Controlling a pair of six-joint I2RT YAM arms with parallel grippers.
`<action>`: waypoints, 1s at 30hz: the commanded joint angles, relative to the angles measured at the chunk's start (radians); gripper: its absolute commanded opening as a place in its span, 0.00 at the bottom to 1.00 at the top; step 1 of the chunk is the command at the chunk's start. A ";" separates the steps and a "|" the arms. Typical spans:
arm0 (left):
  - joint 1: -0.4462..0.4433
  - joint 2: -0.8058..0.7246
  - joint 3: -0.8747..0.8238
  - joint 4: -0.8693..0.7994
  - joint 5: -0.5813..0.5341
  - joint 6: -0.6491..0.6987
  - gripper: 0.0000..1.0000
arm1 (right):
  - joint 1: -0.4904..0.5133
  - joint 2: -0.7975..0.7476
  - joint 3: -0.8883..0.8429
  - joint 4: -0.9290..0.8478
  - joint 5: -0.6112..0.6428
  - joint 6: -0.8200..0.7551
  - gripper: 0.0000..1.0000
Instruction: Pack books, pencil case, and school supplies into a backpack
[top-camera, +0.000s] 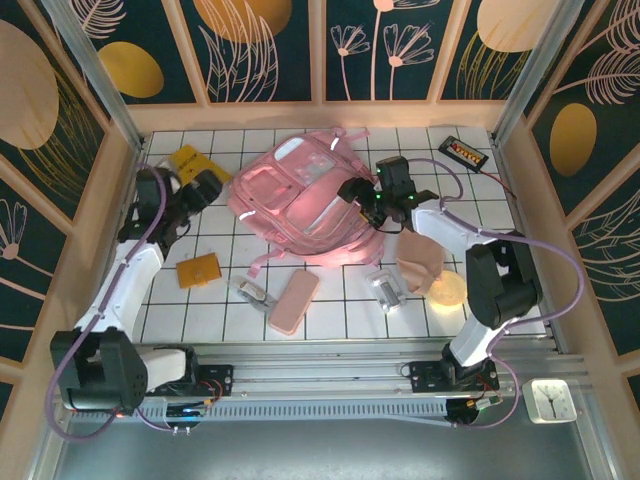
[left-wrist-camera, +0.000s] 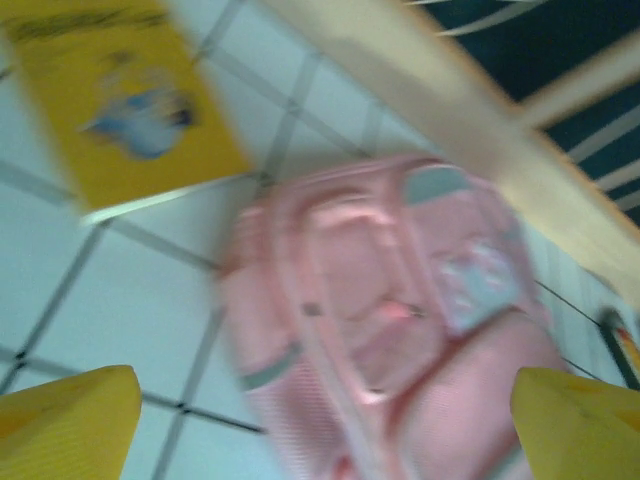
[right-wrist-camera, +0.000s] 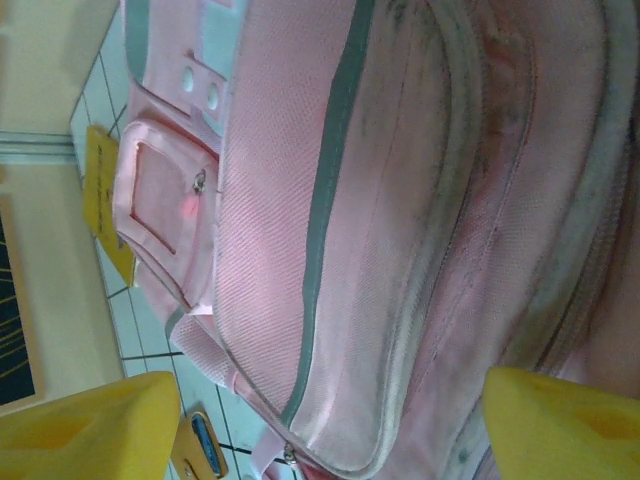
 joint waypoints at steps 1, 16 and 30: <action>0.083 0.059 -0.052 0.130 0.094 -0.121 0.92 | 0.010 0.015 0.061 -0.027 -0.025 -0.040 0.80; 0.245 0.574 0.135 0.335 0.211 -0.238 0.80 | -0.009 0.046 0.096 -0.058 -0.045 -0.072 0.78; 0.244 0.833 0.386 0.235 0.244 -0.196 0.56 | -0.022 0.081 0.144 -0.089 -0.036 -0.074 0.76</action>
